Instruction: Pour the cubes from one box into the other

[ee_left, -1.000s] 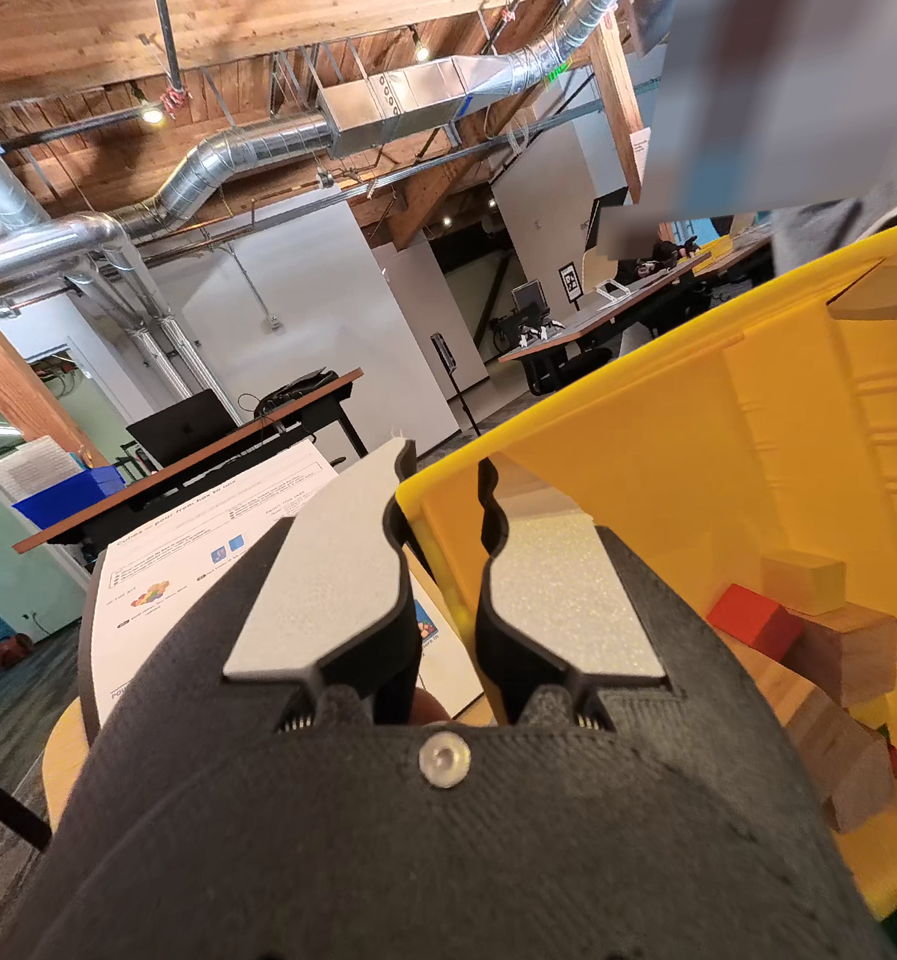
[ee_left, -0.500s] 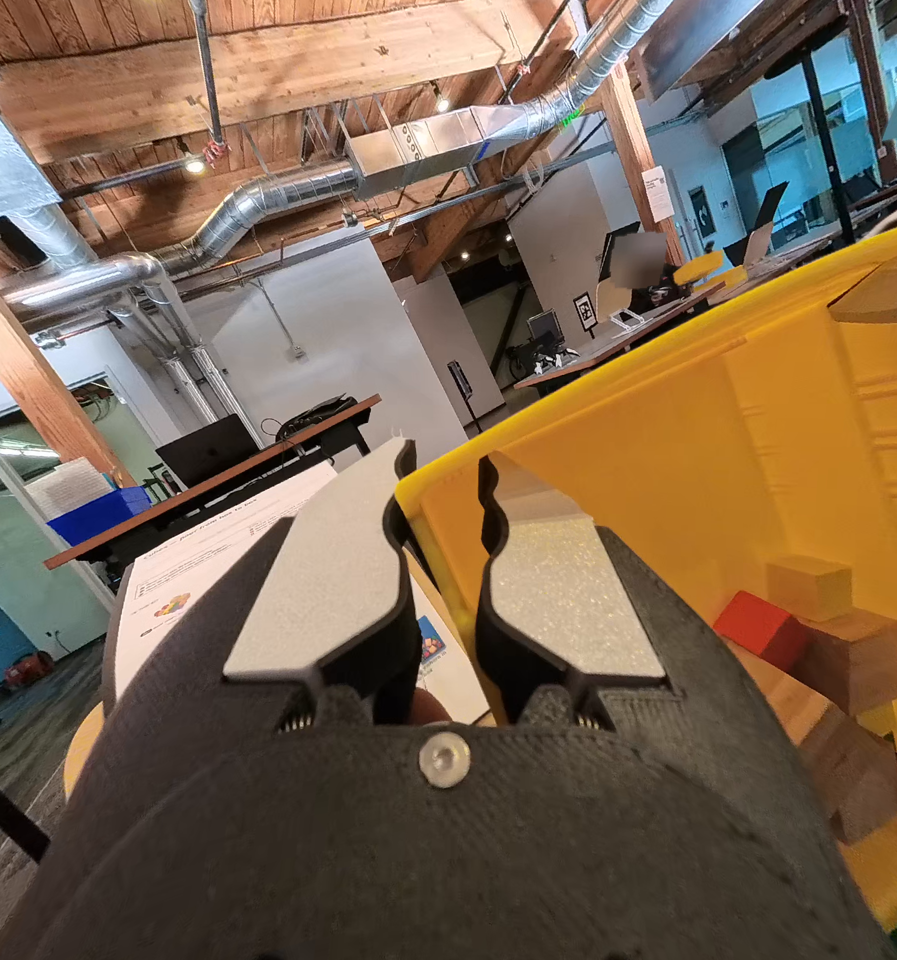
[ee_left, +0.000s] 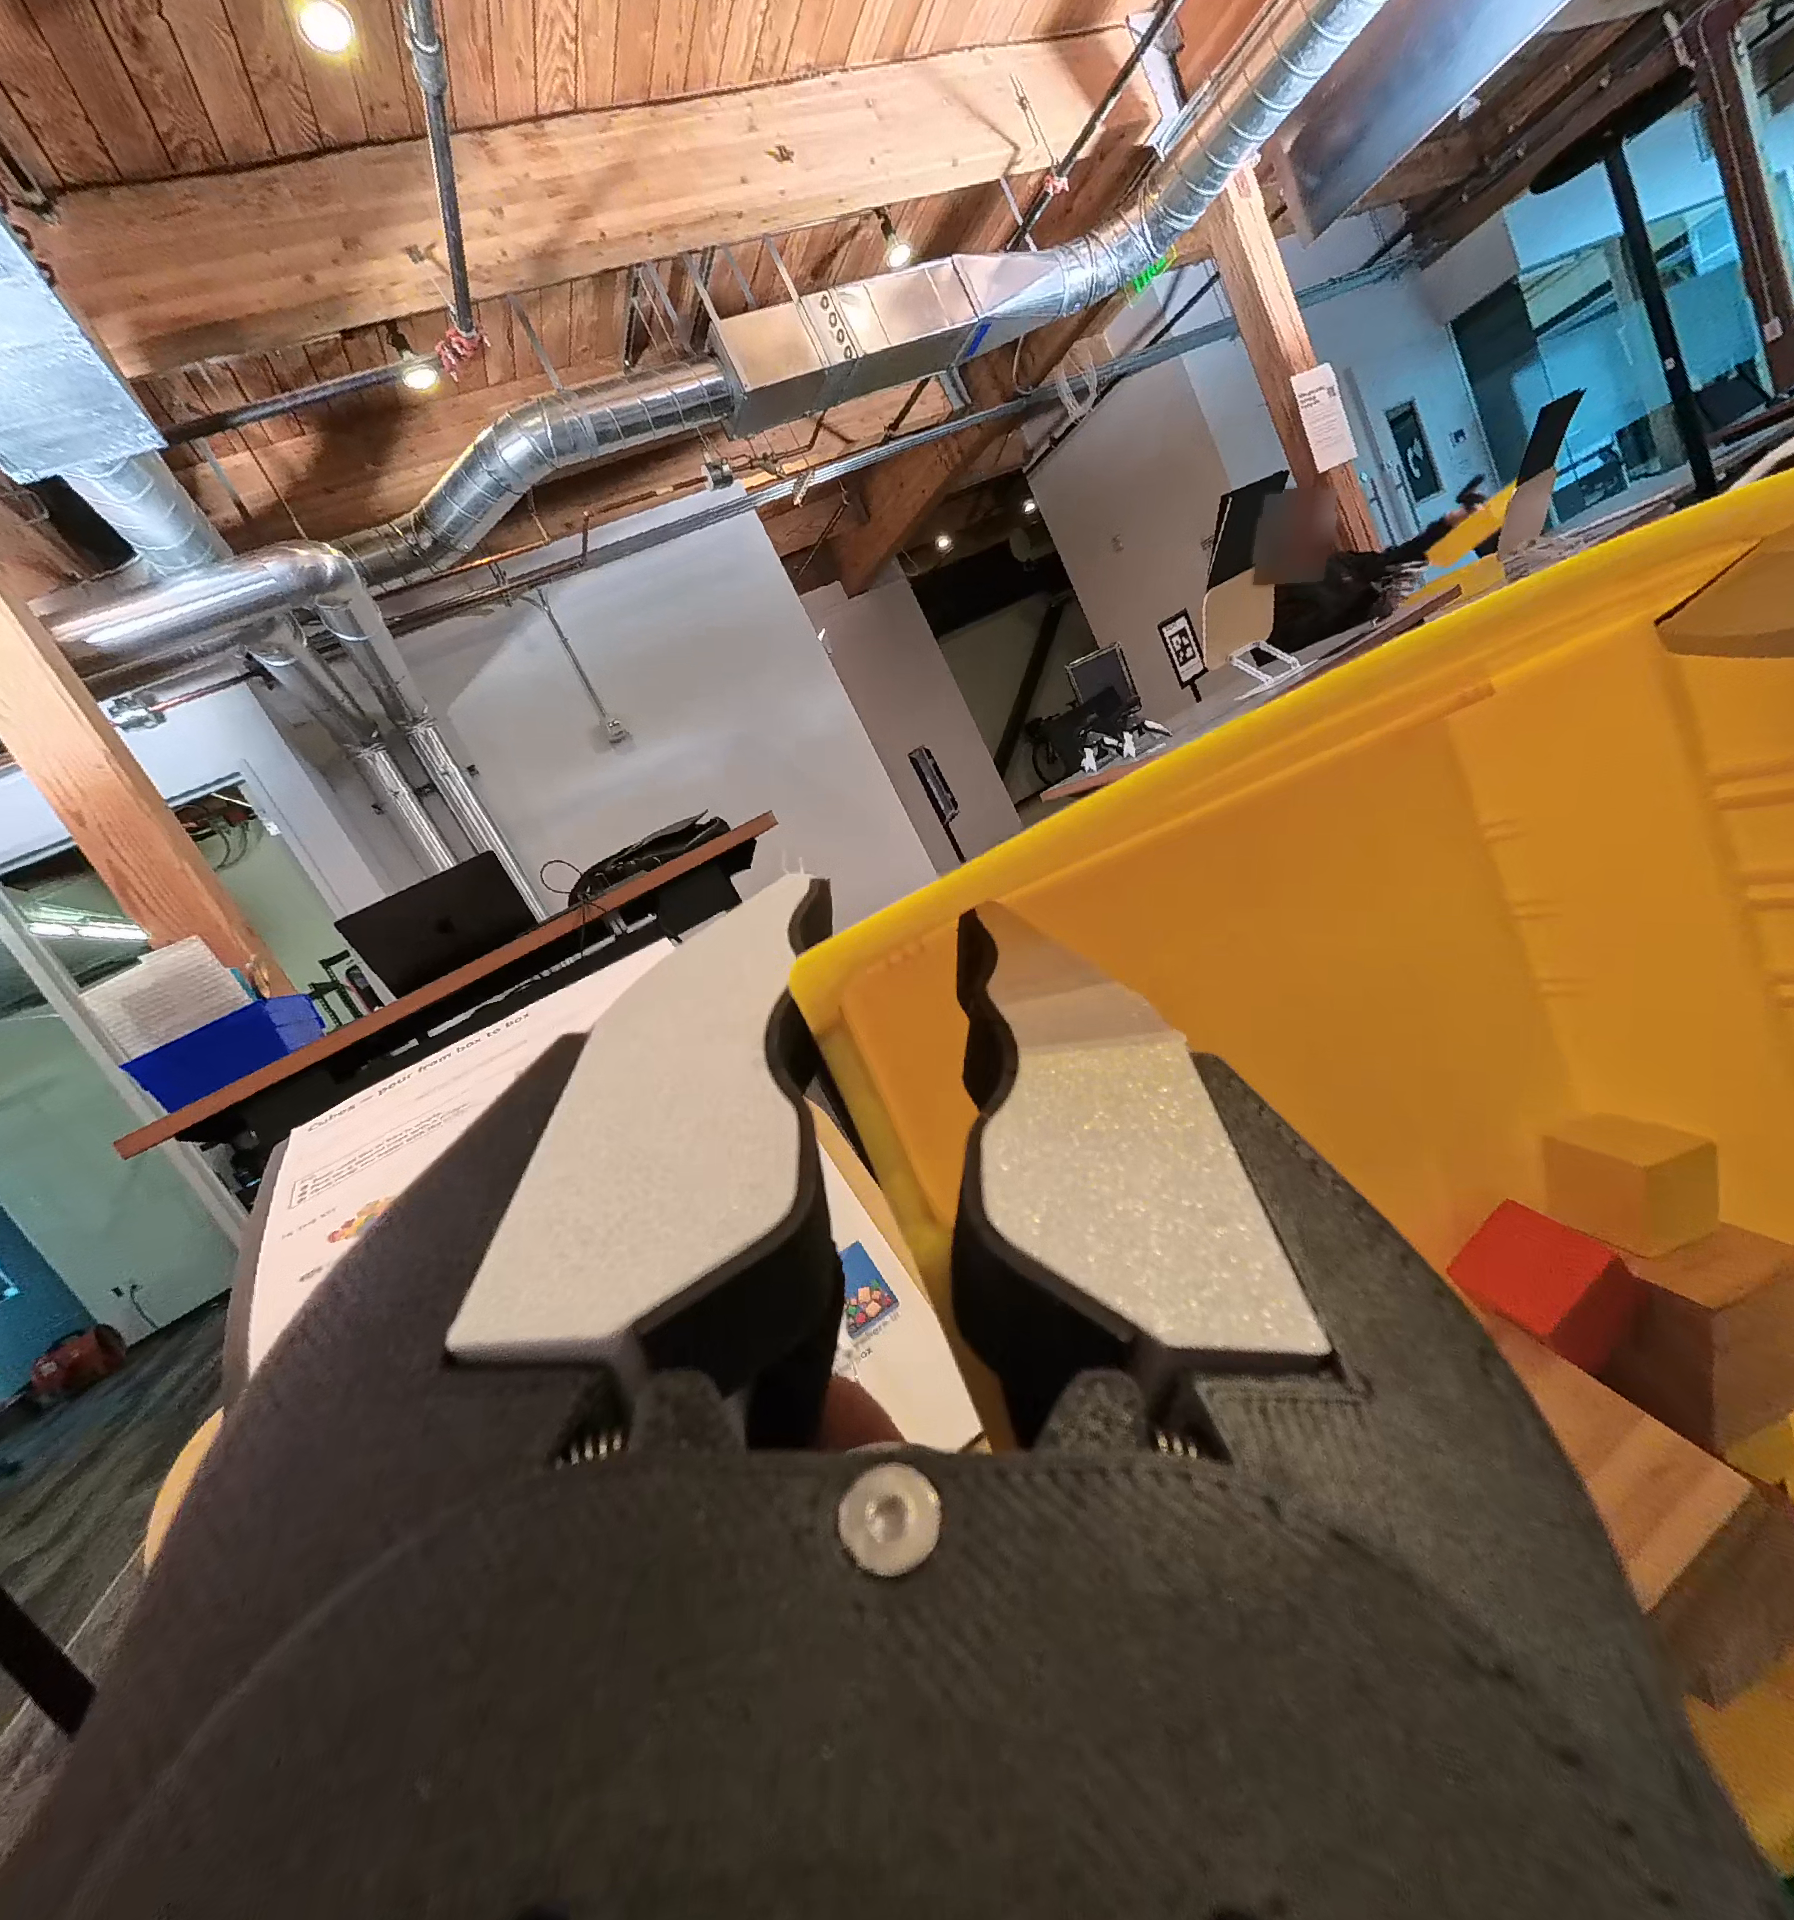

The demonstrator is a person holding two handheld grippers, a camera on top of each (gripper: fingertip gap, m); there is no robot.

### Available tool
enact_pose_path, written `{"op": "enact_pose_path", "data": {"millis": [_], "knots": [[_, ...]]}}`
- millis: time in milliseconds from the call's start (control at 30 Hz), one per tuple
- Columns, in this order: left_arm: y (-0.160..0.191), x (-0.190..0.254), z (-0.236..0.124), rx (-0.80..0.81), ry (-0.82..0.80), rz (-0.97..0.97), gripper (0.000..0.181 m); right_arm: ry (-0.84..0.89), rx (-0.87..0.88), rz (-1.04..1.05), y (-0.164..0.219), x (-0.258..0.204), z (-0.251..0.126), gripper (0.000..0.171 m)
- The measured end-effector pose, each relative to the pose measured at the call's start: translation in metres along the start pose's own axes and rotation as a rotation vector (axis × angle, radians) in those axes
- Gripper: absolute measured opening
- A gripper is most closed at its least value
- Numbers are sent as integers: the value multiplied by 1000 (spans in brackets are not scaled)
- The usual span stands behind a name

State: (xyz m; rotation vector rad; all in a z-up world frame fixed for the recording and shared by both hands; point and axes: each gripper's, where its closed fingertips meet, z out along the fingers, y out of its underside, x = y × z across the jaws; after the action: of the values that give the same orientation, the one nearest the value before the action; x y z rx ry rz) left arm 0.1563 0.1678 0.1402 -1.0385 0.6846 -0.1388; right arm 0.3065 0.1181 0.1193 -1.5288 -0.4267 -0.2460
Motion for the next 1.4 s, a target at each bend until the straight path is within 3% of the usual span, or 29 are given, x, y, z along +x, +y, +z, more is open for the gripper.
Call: {"op": "enact_pose_path", "data": {"millis": [1400], "knots": [[-6,0,-20,77,-60,24,23,49,101,-52,-2,-11,-12,11]]}}
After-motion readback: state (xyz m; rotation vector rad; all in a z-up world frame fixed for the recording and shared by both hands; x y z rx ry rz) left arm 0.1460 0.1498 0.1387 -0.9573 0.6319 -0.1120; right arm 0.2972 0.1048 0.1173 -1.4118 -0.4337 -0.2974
